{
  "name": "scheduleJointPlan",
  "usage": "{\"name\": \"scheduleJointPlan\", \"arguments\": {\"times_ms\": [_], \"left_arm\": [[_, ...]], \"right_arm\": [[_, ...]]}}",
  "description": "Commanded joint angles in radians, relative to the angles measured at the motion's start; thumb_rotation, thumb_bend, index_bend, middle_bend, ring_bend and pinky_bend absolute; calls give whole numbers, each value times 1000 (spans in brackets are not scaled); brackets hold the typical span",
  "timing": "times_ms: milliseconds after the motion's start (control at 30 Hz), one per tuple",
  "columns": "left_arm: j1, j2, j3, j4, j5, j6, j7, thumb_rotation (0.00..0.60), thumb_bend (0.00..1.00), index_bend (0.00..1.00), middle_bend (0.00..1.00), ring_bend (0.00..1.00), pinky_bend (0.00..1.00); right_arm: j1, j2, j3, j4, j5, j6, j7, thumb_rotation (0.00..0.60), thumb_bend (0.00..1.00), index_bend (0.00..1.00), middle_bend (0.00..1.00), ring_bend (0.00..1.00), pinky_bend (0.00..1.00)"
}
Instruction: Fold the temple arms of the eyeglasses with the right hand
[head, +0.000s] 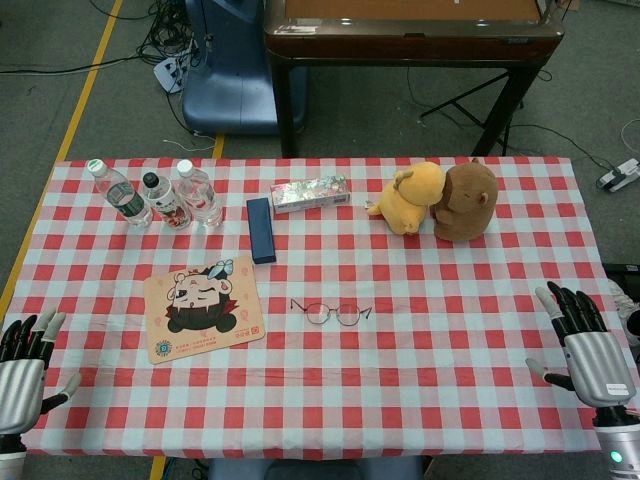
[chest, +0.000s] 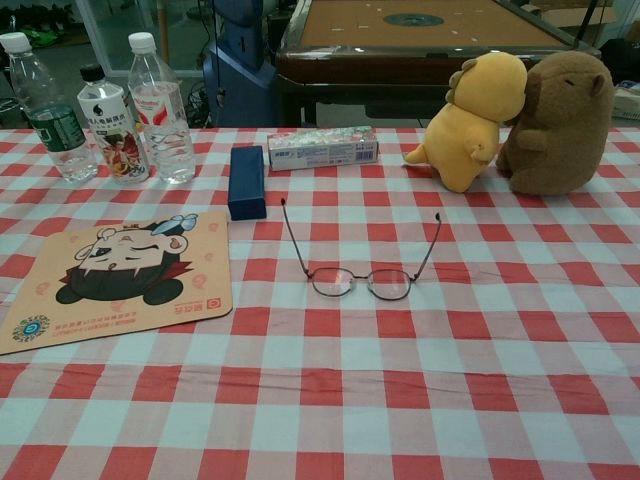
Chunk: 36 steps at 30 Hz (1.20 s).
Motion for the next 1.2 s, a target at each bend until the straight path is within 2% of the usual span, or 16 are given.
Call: {"name": "scheduleJointPlan", "arguments": {"times_ms": [33, 667, 967, 1067, 1167, 1200], "left_arm": [[-1, 0, 0, -1, 0, -1, 2, 600, 254, 0, 0, 0, 0], [-1, 2, 1, -6, 0, -2, 7, 600, 254, 0, 0, 0, 0], [-1, 0, 3, -4, 0, -4, 6, 600, 254, 0, 0, 0, 0], [1, 0, 2, -1, -3, -4, 3, 600, 254, 0, 0, 0, 0], [2, 1, 2, 1, -4, -3, 0, 600, 254, 0, 0, 0, 0], [2, 1, 3, 2, -5, -3, -1, 600, 254, 0, 0, 0, 0]], "right_arm": [[1, 0, 0, 0, 0, -1, 0, 600, 89, 0, 33, 0, 0], [16, -1, -5, -5, -8, -23, -8, 600, 89, 0, 46, 0, 0], [64, -21, -20, -15, -24, -109, -1, 600, 91, 0, 48, 0, 0], [81, -31, -18, -21, -24, -131, -12, 600, 92, 0, 83, 0, 3], [97, -42, -13, -30, -25, -145, -28, 600, 92, 0, 164, 53, 107], [103, -45, -10, -34, -26, -150, -37, 600, 92, 0, 209, 119, 177]]}}
